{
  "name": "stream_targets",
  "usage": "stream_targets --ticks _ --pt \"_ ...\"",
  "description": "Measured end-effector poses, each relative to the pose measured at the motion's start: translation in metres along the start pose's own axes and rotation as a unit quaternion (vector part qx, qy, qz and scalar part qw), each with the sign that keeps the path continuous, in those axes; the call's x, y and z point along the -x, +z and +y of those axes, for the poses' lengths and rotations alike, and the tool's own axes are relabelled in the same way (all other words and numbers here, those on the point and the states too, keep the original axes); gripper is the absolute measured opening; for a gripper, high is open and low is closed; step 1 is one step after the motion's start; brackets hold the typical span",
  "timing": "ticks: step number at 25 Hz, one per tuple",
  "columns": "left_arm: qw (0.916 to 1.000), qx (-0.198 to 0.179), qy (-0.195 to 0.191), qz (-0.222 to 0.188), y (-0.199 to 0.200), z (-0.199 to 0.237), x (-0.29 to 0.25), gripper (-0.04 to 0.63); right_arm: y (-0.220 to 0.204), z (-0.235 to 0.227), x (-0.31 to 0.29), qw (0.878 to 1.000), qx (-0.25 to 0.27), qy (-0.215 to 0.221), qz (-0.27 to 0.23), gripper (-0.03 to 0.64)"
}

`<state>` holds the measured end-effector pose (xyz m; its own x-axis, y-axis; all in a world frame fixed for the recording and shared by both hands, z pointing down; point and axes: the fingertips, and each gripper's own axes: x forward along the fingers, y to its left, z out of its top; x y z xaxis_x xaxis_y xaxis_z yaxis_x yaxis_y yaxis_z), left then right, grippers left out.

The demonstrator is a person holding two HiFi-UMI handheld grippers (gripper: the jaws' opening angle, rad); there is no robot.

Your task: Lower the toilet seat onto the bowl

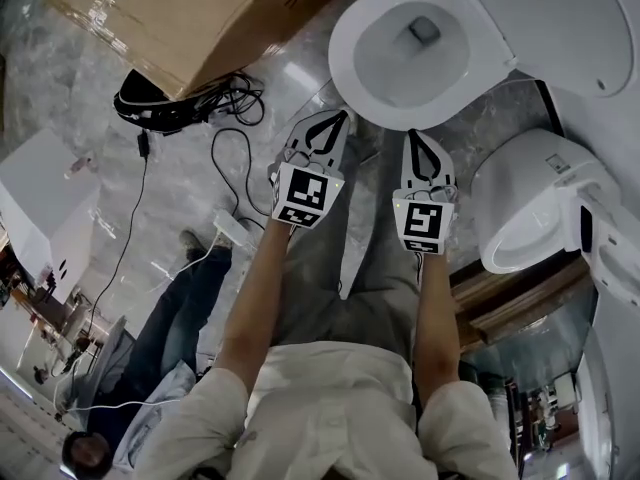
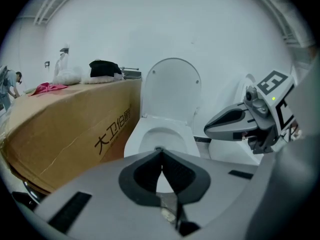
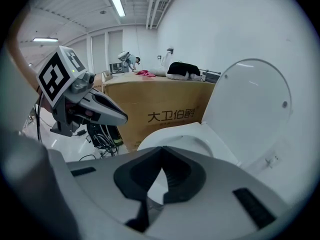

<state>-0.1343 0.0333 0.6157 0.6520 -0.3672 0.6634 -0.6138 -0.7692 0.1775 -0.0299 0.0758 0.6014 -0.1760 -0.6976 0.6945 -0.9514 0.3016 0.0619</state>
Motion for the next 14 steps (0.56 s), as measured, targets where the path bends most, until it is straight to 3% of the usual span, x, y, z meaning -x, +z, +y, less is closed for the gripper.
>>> stream_targets --ticks 14 --pt "0.9999 -0.008 -0.005 -0.004 0.001 -0.012 -0.002 0.012 -0.01 -0.002 0.01 1.0 -0.014 -0.009 -0.004 0.006"
